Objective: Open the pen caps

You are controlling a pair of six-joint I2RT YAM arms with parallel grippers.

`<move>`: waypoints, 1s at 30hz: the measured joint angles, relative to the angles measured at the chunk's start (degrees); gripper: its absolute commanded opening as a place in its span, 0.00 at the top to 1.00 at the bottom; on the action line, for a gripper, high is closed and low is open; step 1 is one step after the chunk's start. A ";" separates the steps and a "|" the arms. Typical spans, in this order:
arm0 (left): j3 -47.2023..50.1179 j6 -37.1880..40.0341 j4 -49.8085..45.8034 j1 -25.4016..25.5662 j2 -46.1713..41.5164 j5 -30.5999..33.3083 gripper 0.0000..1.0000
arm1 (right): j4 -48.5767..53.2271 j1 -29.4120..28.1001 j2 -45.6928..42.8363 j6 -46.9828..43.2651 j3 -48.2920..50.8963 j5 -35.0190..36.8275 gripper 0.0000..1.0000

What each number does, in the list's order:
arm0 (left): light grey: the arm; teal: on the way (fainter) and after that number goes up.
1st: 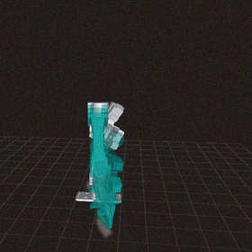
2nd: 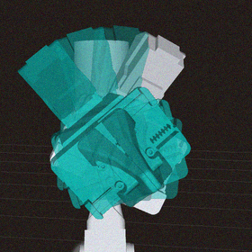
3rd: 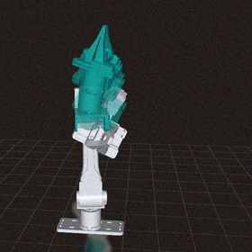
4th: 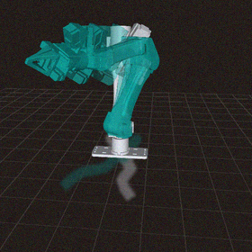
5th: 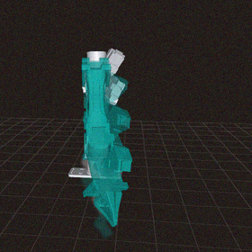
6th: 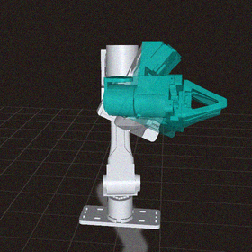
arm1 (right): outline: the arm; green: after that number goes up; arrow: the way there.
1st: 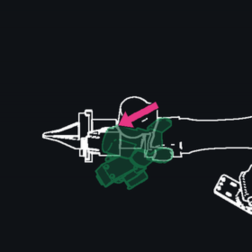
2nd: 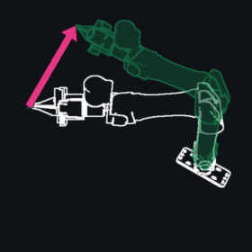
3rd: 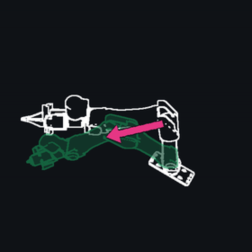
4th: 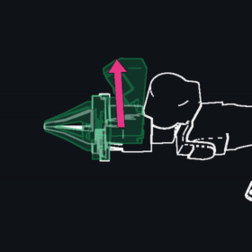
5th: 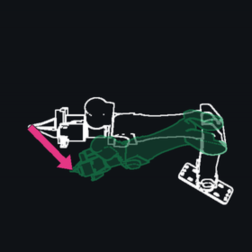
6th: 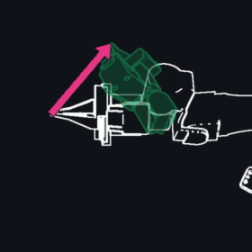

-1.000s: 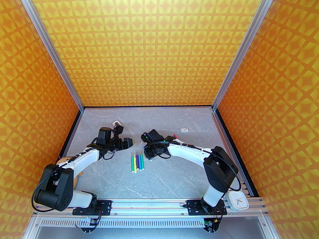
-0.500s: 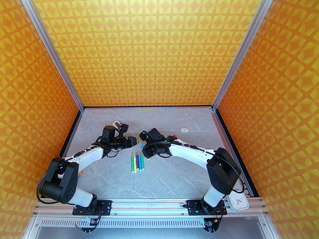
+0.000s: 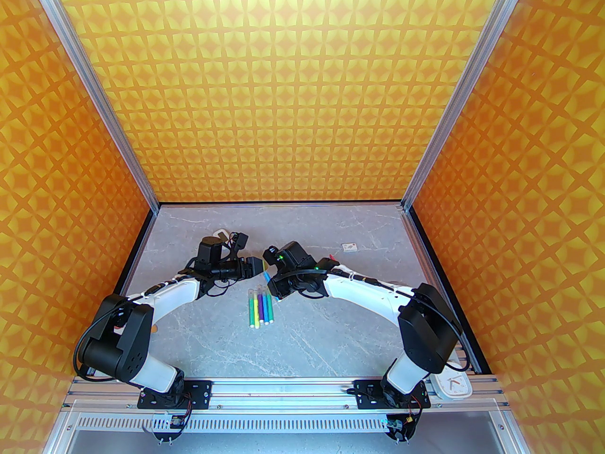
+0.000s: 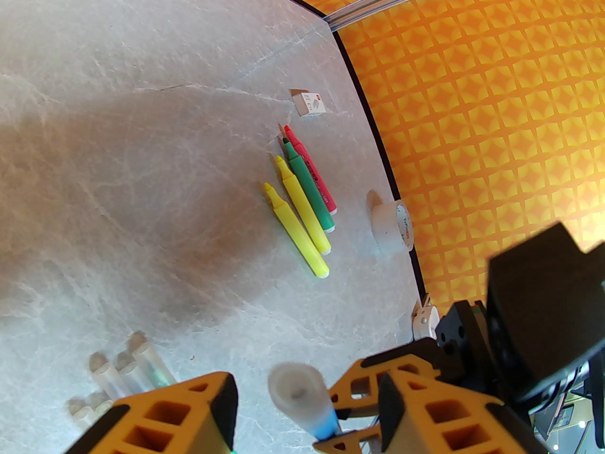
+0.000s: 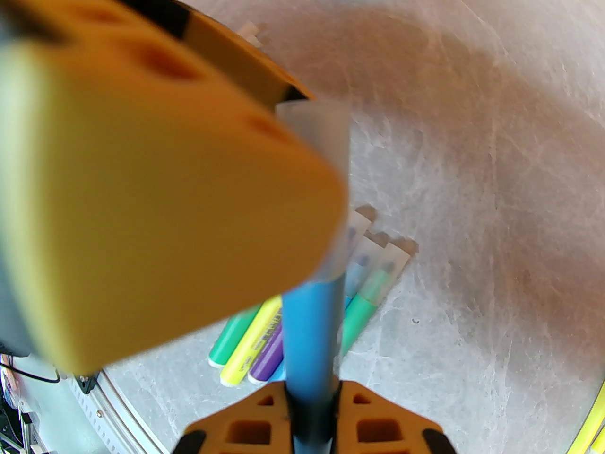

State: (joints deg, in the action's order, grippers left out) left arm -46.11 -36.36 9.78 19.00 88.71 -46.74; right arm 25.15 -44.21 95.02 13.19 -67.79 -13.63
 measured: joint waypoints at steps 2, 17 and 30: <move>-0.04 -0.44 0.83 0.42 0.35 -0.37 0.53 | -0.74 0.00 -0.57 -0.02 0.48 -0.11 0.99; -0.63 -2.45 2.71 1.20 1.09 -1.07 0.67 | -2.10 0.00 -0.98 -0.44 1.09 -0.17 0.99; -1.97 -2.67 2.64 1.20 1.40 -0.98 0.85 | -2.73 0.04 -0.98 -0.44 1.36 -0.15 0.99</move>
State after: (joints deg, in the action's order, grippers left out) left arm -48.07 -39.03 12.43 20.21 90.11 -47.72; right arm 22.41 -44.16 94.04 12.75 -66.43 -13.78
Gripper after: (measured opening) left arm 0.182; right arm 0.140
